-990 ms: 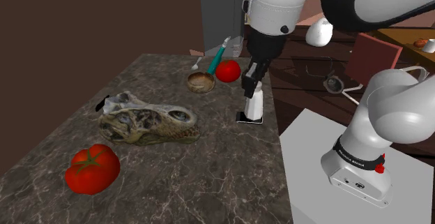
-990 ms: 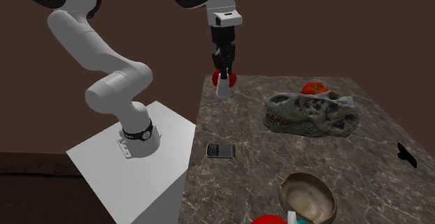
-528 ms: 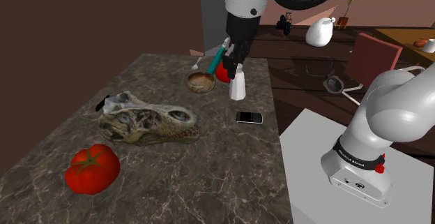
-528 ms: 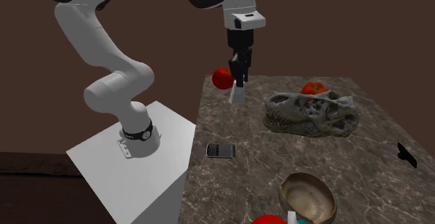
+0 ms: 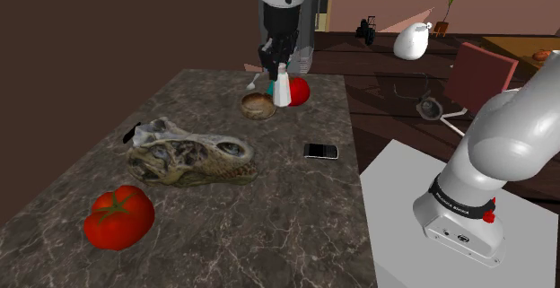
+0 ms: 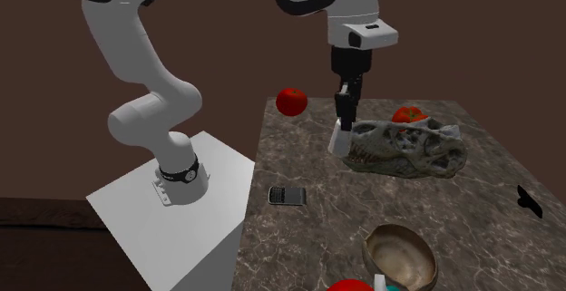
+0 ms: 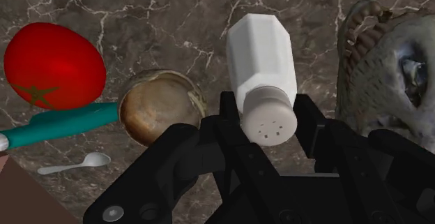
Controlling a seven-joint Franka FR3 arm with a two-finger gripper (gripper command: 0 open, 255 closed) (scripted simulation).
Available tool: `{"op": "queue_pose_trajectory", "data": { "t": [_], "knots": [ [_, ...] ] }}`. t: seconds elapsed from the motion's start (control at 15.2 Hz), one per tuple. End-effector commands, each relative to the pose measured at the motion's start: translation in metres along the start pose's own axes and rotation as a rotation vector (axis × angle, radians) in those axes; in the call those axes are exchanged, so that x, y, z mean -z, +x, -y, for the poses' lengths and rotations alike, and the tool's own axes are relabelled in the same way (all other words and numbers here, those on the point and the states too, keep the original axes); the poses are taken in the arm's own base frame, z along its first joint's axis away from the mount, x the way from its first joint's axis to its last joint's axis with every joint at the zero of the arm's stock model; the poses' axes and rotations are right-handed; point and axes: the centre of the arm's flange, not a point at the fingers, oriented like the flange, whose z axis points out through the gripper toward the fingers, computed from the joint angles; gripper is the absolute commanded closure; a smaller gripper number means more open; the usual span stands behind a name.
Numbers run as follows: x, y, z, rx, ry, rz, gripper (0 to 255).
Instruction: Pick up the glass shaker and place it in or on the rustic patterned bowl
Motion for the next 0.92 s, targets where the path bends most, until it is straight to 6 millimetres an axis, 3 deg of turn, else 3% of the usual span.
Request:
{"op": "queue_pose_trajectory", "data": {
  "t": [0.0,0.86],
  "knots": [
    [-0.003,0.023,-0.014,0.000,0.000,0.000,255],
    [-0.017,0.174,-0.093,0.000,0.000,0.000,255]
  ]
}}
